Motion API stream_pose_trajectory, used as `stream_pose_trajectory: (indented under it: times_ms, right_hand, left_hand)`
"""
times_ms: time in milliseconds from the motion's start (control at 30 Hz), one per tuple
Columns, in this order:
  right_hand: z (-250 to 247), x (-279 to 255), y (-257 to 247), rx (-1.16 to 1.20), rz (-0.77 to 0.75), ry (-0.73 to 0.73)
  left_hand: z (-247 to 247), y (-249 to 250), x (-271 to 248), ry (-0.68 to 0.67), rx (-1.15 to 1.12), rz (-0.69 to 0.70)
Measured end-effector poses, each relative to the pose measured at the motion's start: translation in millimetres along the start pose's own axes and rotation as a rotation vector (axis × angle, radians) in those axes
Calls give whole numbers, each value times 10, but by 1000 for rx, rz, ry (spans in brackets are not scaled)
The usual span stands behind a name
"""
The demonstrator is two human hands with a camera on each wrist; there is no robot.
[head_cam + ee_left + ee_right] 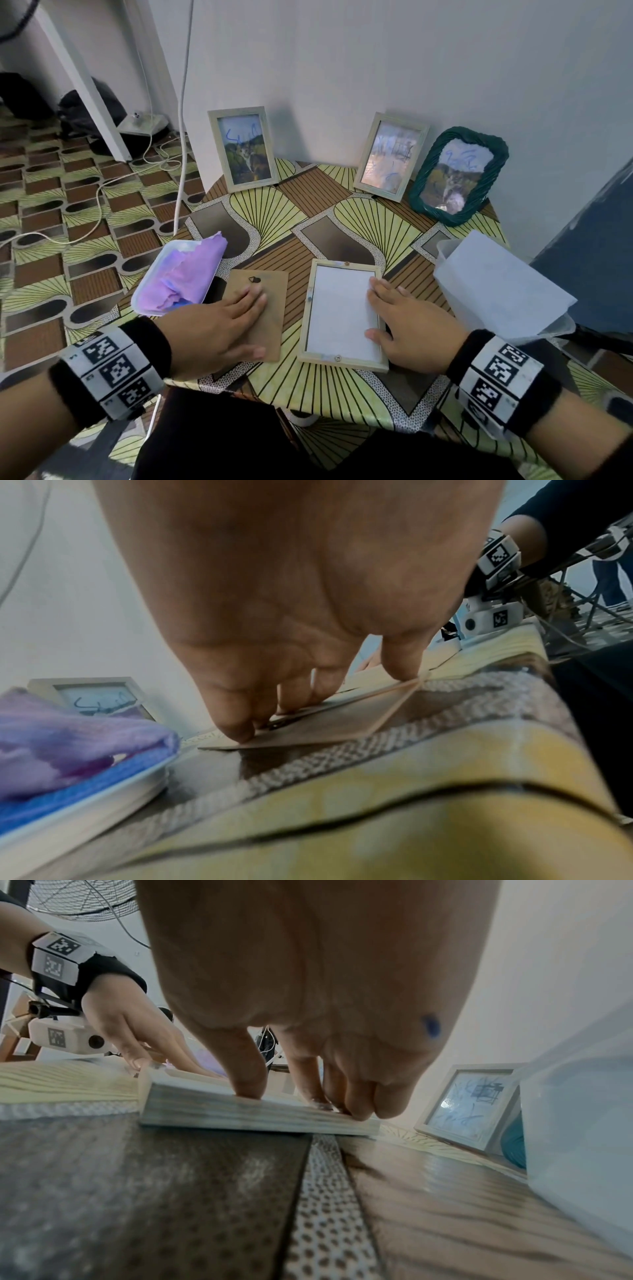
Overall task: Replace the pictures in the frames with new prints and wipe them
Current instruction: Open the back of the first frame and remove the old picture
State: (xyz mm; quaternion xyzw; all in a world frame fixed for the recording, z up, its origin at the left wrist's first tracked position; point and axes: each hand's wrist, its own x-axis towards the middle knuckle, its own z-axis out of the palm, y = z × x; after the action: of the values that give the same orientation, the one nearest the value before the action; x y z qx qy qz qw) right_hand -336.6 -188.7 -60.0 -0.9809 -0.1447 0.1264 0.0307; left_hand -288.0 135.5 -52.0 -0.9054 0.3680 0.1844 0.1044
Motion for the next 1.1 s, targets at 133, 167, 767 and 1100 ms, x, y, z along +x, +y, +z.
stream_pose_trajectory:
  times_ms: [133, 167, 767, 1100]
  right_hand:
    - [-18, 2, -2, 11, 3, -20]
    - [-25, 0, 1, 18, 3, -22]
    - [-70, 3, 87, 159, 2, -20]
    - [-78, 4, 102, 132, -9, -46]
  left_hand:
    - [25, 51, 50, 12, 8, -54]
    - [18, 57, 66, 17, 0, -63]
    - [-676, 450, 817, 169, -53, -50]
    - [-599, 418, 954, 183, -163, -110]
